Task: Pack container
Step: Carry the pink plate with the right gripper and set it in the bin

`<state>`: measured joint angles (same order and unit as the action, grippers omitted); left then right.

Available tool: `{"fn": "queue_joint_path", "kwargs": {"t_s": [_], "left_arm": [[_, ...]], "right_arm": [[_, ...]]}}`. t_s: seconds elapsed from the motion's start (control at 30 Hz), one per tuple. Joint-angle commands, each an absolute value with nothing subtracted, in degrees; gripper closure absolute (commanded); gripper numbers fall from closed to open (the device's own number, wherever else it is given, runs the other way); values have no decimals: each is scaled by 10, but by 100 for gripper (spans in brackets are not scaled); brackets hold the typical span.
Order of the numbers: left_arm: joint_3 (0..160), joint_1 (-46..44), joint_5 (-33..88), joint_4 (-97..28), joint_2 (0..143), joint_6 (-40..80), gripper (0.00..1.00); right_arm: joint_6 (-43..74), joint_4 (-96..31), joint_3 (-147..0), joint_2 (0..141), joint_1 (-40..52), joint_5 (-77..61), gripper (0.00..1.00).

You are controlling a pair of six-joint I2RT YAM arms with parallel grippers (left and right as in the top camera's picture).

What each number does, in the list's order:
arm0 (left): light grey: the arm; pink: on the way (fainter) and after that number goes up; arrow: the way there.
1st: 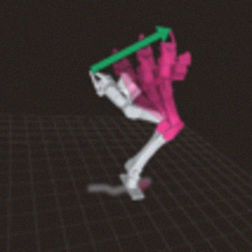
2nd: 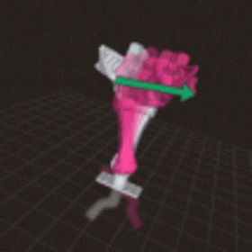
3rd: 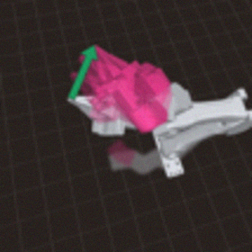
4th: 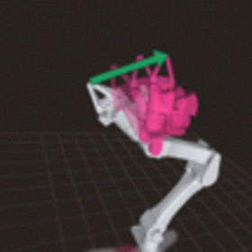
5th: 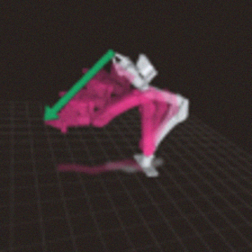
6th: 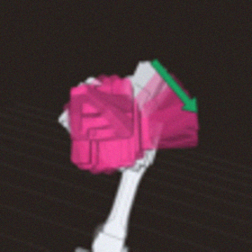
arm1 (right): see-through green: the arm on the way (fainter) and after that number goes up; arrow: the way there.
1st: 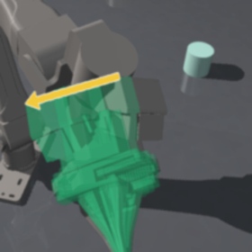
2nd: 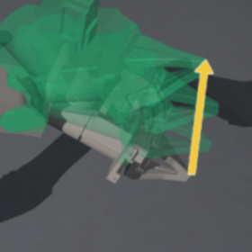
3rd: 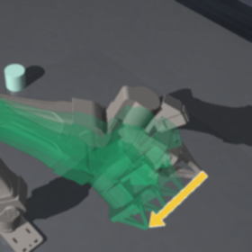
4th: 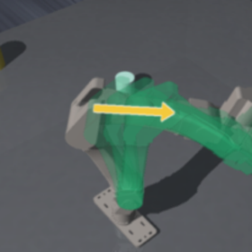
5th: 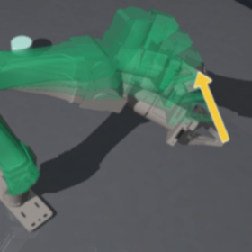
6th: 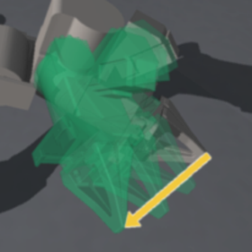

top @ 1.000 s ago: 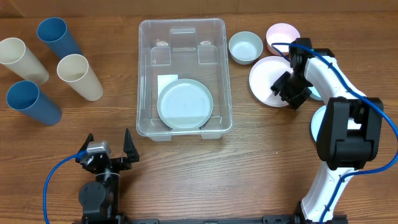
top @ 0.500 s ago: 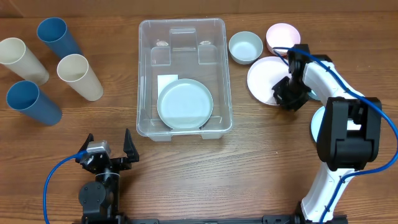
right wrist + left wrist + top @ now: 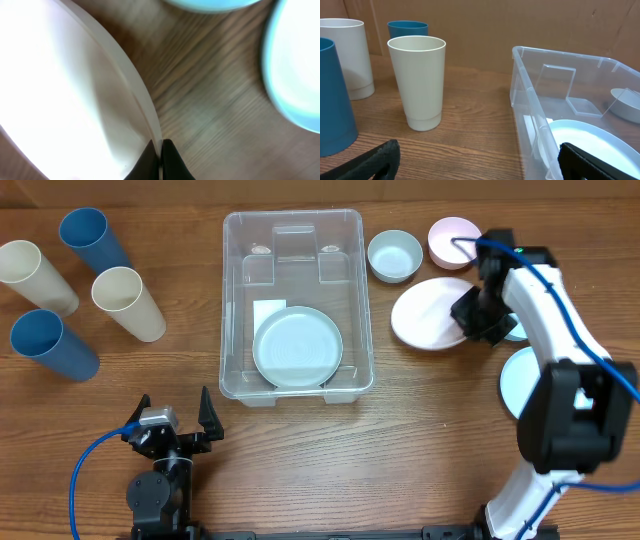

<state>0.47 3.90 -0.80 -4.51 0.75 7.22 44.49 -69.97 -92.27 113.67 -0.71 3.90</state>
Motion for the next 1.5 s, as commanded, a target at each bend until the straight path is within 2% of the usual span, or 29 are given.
{"fn": "queue_joint_path", "kwargs": {"t_s": [0.0,0.13,0.2,0.37,0.5,0.7,0.9,0.93,0.97,1.03,1.27,1.33,1.4,1.47], "left_arm": [[3,41,0,-44,3,62,0],[3,41,0,-44,3,62,0],[3,41,0,-44,3,62,0],[3,41,0,-44,3,62,0],[3,41,0,-44,3,62,0],[3,41,0,-44,3,62,0],[3,41,0,-44,3,62,0],[3,41,0,-44,3,62,0],[3,41,0,-44,3,62,0],[3,41,0,-44,3,62,0],[3,41,0,-45,3,62,0],[3,41,0,-45,3,62,0],[3,41,0,-44,3,62,0],[3,41,0,-44,3,62,0]], "right_arm": [[420,-716,-966,1030,-7,74,96],[370,-705,-968,950,27,63,96],[355,-681,-968,923,80,42,96],[356,-601,-968,930,249,46,96],[360,-574,-967,972,309,51,96],[371,-573,-967,1063,358,48,96],[377,-573,-946,1079,361,49,96],[377,-573,-945,1079,361,48,95],[376,-573,-945,1079,361,48,84],[374,-574,-945,1079,361,48,79],[332,-576,-947,1078,361,43,79],[326,-630,-1005,1074,360,46,79],[332,-685,-1073,1068,347,59,71],[347,-766,-1153,1067,306,69,56]]}}
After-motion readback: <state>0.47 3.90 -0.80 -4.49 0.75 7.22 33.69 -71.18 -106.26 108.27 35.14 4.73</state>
